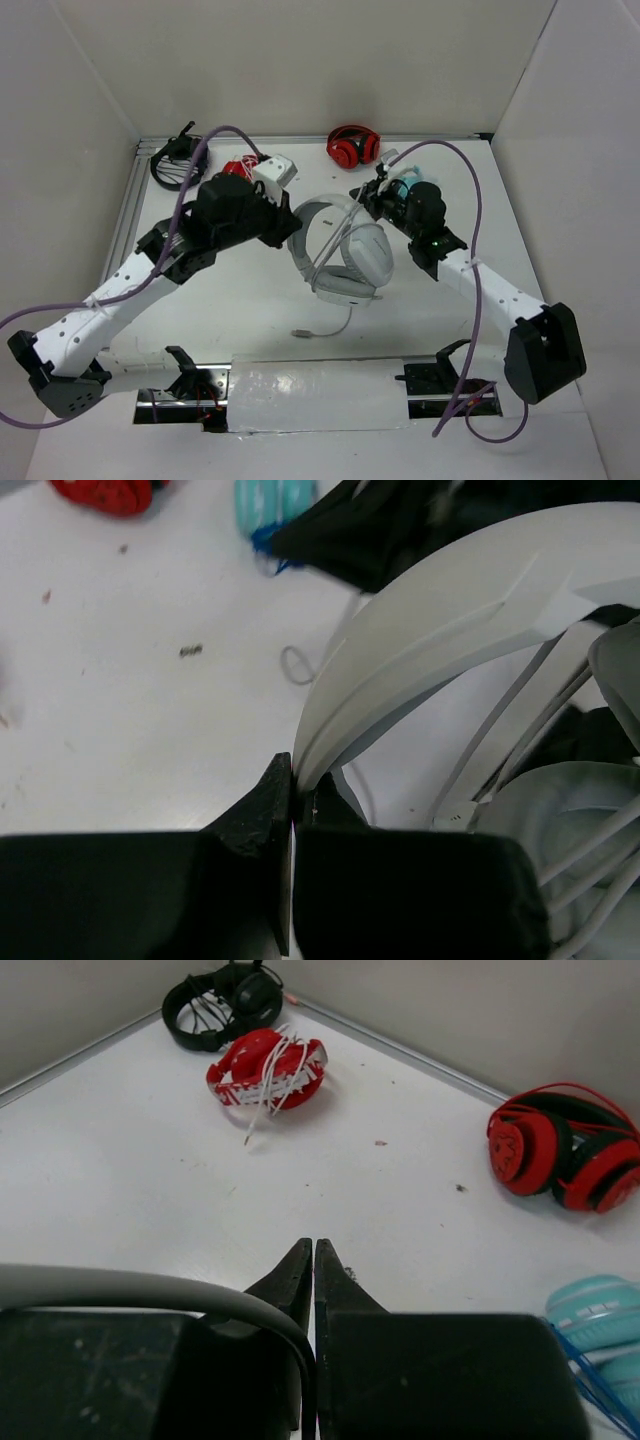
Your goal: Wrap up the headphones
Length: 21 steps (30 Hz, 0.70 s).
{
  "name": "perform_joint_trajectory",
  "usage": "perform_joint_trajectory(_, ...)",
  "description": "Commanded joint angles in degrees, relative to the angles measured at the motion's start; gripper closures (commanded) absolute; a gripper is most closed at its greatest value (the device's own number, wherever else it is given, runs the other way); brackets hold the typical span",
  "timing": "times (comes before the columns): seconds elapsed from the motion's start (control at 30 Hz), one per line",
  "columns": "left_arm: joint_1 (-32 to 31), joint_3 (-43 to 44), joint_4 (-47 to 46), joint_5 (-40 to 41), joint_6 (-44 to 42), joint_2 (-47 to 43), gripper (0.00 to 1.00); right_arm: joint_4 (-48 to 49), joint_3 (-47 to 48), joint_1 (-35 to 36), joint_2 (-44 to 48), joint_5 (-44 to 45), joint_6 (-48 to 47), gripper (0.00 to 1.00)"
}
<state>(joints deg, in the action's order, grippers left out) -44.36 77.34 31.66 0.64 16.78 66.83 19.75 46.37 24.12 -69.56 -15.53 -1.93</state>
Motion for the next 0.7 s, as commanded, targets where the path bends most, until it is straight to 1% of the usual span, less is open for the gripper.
perform_joint_trajectory(0.0,-0.82,10.52,-8.11,-9.25,-1.30,-3.46,1.00,10.74,-0.76,-0.83,-4.95,-7.74,1.49,0.88)
perform_joint_trajectory(0.03,-0.82,10.55,-7.84,-9.26,-1.31,-3.46,1.00,11.45,-0.49,-0.83,-4.97,-8.98,1.58,0.88)
perform_joint_trajectory(0.13,-1.34,17.99,-6.88,-11.45,-2.36,-1.10,1.00,14.79,0.47,-0.48,-9.44,-13.02,4.30,0.86)
perform_joint_trajectory(0.23,-1.78,24.41,-3.90,-12.07,-3.06,1.63,1.00,17.60,1.96,0.93,-14.00,-14.87,6.67,0.85)
perform_joint_trajectory(0.27,-1.87,28.96,-2.84,-12.33,-3.33,3.81,1.00,18.04,2.41,1.36,-15.24,-14.88,7.12,0.86)
perform_joint_trajectory(0.37,-1.96,36.72,0.15,-12.87,-4.65,7.69,1.00,20.59,3.55,4.00,-19.90,-13.84,8.96,0.87)
perform_joint_trajectory(0.43,-2.05,41.37,2.43,-11.11,-4.82,10.15,1.00,21.56,4.25,5.58,-23.23,-13.13,10.80,0.88)
perform_joint_trajectory(0.5,-1.96,42.98,2.97,-10.06,-4.65,10.95,1.00,23.57,3.65,6.20,-26.31,-13.91,12.65,0.90)
perform_joint_trajectory(0.57,-2.05,43.95,2.36,-6.11,-4.65,11.57,1.00,26.99,2.24,7.25,-27.73,-16.27,15.19,0.92)
perform_joint_trajectory(0.6,-2.05,44.12,2.01,-1.83,-4.91,11.74,1.00,27.97,1.02,7.61,-28.00,-17.07,16.16,0.97)
perform_joint_trajectory(0.63,-1.70,43.51,0.96,-0.92,-4.91,11.92,1.00,26.50,0.48,8.22,-27.39,-18.73,15.65,0.97)
perform_joint_trajectory(0.67,-1.00,43.25,0.69,1.44,-4.56,12.27,1.00,26.05,-1.26,9.09,-26.60,-17.70,14.95,0.98)
